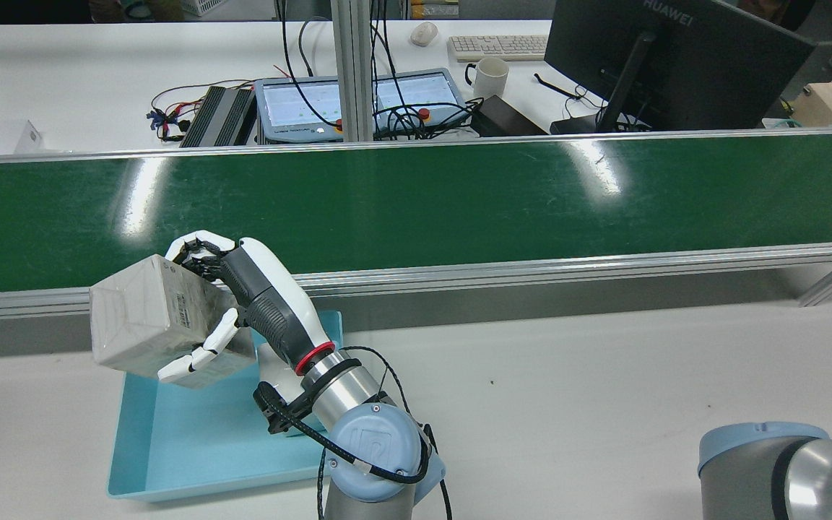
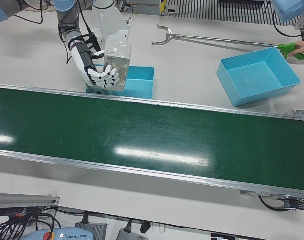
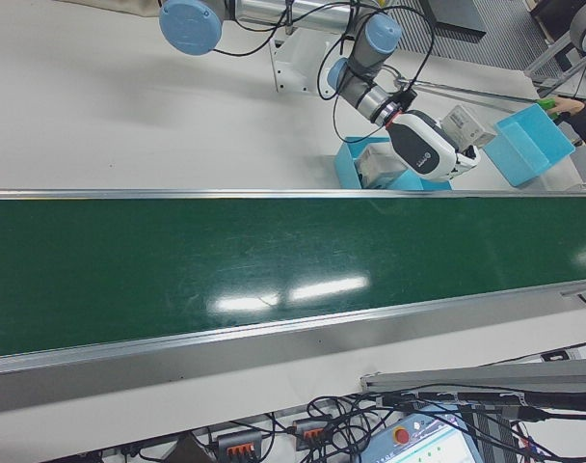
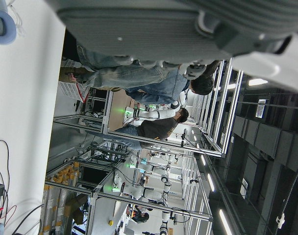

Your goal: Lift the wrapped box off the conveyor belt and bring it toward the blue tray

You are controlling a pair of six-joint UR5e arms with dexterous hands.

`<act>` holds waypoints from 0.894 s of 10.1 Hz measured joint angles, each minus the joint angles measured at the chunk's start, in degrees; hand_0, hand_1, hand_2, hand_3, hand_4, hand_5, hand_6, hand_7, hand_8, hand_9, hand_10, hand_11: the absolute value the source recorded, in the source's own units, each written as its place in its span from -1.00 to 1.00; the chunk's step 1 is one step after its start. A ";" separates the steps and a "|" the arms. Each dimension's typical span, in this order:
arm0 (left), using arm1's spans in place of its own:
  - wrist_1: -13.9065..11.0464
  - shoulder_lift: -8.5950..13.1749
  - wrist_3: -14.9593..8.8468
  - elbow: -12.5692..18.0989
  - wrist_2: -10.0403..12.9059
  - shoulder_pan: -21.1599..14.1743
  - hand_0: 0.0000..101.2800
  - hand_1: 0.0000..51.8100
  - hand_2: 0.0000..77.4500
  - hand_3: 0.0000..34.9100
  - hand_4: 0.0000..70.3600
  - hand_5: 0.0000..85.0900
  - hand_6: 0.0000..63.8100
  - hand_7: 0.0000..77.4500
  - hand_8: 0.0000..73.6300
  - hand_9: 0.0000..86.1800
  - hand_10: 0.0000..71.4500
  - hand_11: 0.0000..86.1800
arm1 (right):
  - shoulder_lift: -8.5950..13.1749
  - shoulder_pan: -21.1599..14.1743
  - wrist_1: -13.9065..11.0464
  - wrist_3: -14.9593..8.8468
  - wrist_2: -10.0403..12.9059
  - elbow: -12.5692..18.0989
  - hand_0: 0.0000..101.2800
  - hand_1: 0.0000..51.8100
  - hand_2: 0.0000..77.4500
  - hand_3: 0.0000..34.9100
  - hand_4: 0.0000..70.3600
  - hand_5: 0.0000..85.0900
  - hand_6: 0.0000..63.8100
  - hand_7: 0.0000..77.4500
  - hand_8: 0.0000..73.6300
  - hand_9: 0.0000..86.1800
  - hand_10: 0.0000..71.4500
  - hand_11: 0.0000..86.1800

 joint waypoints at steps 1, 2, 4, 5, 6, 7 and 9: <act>0.00 0.00 0.00 0.00 0.00 0.00 -1.00 -1.00 -0.99 -1.00 -0.98 -0.97 -0.98 -0.99 -0.99 -1.00 -1.00 -0.99 | 0.00 -0.17 0.50 -0.06 -0.16 -0.47 -0.03 -0.98 -0.07 -1.00 -0.78 0.01 0.42 0.10 -0.07 -0.35 0.31 -0.11; 0.00 0.00 0.00 0.00 0.00 0.00 -1.00 -1.00 -0.99 -1.00 -0.98 -0.97 -0.98 -0.99 -0.99 -1.00 -1.00 -0.99 | 0.00 -0.27 0.72 -0.10 -0.26 -0.66 -0.03 -0.98 -0.07 -1.00 -0.78 0.01 0.42 0.10 -0.07 -0.35 0.31 -0.11; 0.00 0.00 0.00 0.00 0.00 0.00 -1.00 -1.00 -0.99 -1.00 -0.98 -0.97 -0.98 -0.99 -0.99 -0.99 -1.00 -1.00 | 0.00 -0.35 0.88 -0.14 -0.38 -0.74 -0.07 -0.83 -0.61 -1.00 -0.71 -0.80 0.38 0.00 -0.66 -0.81 -0.89 -0.03; 0.00 0.00 0.00 0.00 0.00 0.00 -1.00 -1.00 -0.97 -1.00 -0.98 -0.97 -1.00 -0.99 -0.99 -1.00 -0.98 -1.00 | 0.00 -0.41 0.90 -0.14 -0.51 -0.61 -0.07 -0.83 -0.61 -1.00 -0.71 -0.80 0.38 0.00 -1.00 -0.96 -1.00 -0.28; 0.00 0.00 0.00 0.00 0.00 0.00 -1.00 -1.00 -0.97 -1.00 -0.98 -0.97 -0.98 -0.99 -0.99 -1.00 -0.98 -1.00 | -0.12 -0.41 0.91 -0.12 -0.65 -0.27 -0.06 -0.12 -0.73 -0.74 -0.74 -0.87 0.01 -0.24 -1.00 -0.96 -1.00 -0.73; 0.00 0.00 0.00 0.00 0.00 0.00 -1.00 -1.00 -0.97 -1.00 -0.98 -0.97 -0.98 -0.99 -0.99 -1.00 -1.00 -1.00 | -0.45 -0.41 0.90 -0.07 -0.74 0.40 -0.07 -0.12 -0.73 -0.58 -0.78 -0.91 -0.20 -0.37 -1.00 -0.97 -1.00 -0.96; 0.00 0.00 0.00 0.00 0.00 0.00 -1.00 -1.00 -0.99 -1.00 -1.00 -0.97 -0.98 -0.99 -0.99 -1.00 -1.00 -0.99 | -1.44 -0.40 0.82 0.00 -0.85 1.92 -0.08 -0.68 -0.65 -0.33 -0.78 -0.91 -0.49 -0.55 -1.00 -0.97 -1.00 -0.96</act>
